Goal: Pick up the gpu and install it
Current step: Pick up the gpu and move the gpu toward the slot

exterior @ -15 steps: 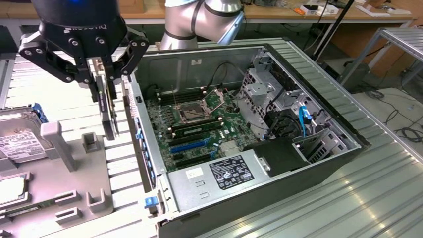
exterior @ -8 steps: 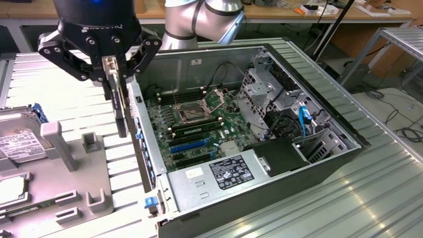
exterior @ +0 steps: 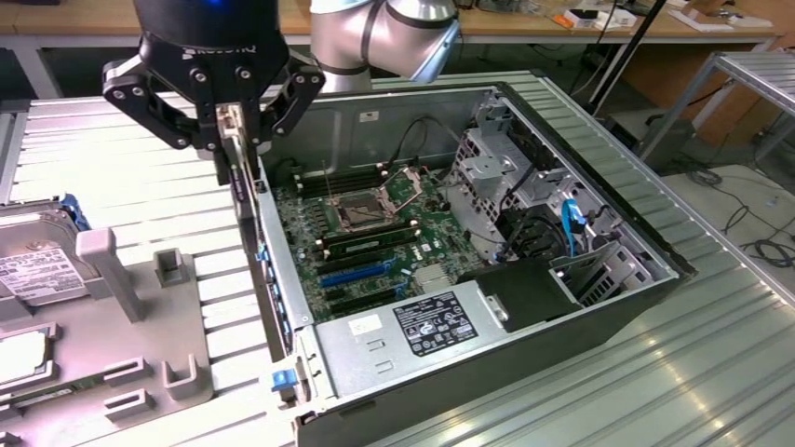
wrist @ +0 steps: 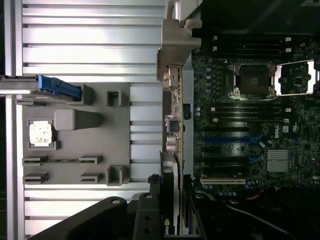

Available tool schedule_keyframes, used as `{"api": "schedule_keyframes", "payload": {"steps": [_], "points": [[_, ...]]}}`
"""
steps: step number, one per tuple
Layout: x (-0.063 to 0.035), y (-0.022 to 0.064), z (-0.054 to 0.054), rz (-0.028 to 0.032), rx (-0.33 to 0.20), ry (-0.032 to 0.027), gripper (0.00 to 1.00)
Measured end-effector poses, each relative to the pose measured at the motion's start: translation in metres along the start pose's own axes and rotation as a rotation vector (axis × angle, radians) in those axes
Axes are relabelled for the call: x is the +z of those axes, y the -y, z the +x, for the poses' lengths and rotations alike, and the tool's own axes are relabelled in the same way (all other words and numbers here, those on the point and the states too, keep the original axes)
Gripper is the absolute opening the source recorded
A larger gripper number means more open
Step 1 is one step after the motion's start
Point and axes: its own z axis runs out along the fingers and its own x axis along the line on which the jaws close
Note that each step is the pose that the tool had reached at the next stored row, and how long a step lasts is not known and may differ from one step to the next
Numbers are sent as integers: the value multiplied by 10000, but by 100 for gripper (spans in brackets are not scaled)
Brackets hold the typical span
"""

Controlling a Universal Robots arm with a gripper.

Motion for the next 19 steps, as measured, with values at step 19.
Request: {"api": "schedule_keyframes", "payload": {"steps": [19], "points": [[12,-12,-387,1,0,0,27]]}}
